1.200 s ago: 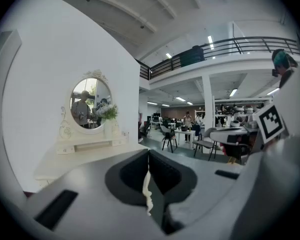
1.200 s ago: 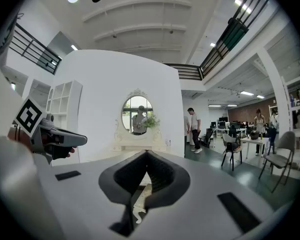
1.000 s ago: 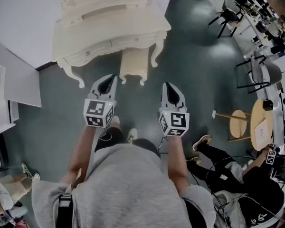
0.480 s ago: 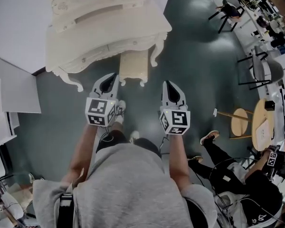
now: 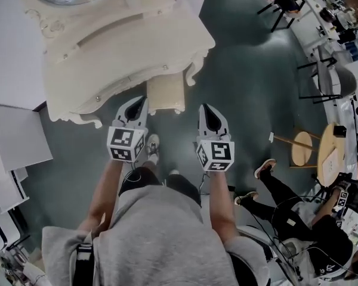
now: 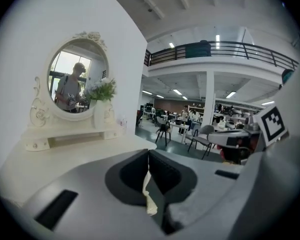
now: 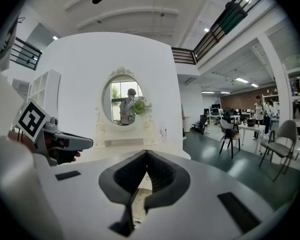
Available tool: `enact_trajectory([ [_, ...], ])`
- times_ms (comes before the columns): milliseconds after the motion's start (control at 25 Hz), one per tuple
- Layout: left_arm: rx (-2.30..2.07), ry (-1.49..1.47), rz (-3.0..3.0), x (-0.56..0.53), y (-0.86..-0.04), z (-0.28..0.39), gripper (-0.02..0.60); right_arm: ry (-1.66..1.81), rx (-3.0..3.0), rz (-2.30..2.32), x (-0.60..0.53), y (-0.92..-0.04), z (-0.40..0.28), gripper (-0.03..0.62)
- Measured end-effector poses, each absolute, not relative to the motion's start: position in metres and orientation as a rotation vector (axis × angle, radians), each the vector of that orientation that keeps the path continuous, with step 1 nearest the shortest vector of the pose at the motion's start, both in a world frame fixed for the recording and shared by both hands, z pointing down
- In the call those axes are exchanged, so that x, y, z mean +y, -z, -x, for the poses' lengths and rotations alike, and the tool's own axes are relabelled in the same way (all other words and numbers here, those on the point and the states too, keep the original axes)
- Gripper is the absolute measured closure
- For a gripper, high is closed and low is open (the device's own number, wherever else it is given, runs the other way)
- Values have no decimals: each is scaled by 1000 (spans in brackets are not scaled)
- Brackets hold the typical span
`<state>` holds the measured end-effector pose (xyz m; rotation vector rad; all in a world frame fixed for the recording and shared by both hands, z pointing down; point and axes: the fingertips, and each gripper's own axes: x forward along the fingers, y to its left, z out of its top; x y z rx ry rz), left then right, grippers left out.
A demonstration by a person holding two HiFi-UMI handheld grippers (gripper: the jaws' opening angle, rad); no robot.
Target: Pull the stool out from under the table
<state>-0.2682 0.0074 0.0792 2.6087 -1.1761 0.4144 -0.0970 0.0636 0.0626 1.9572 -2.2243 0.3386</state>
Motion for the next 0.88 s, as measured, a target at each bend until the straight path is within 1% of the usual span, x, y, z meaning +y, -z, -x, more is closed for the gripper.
enact_trajectory([
  [160,-1094,-460,-2586,-25,-111,265,577,-397,-2178,-1973,29,-86,98,582],
  [360,-1017,-508,-2556,-60,-152,254,577,-475,-2131,-1995,-12,-123,84,582],
  [680,-995,-566,-2487,-99,-230,249,577,-582,-2113,-1949,-58,-204,76,582],
  [880,-1013,-578,-2444,-105,-293,242,577,-619,-2130,-1892,-77,-273,71,582],
])
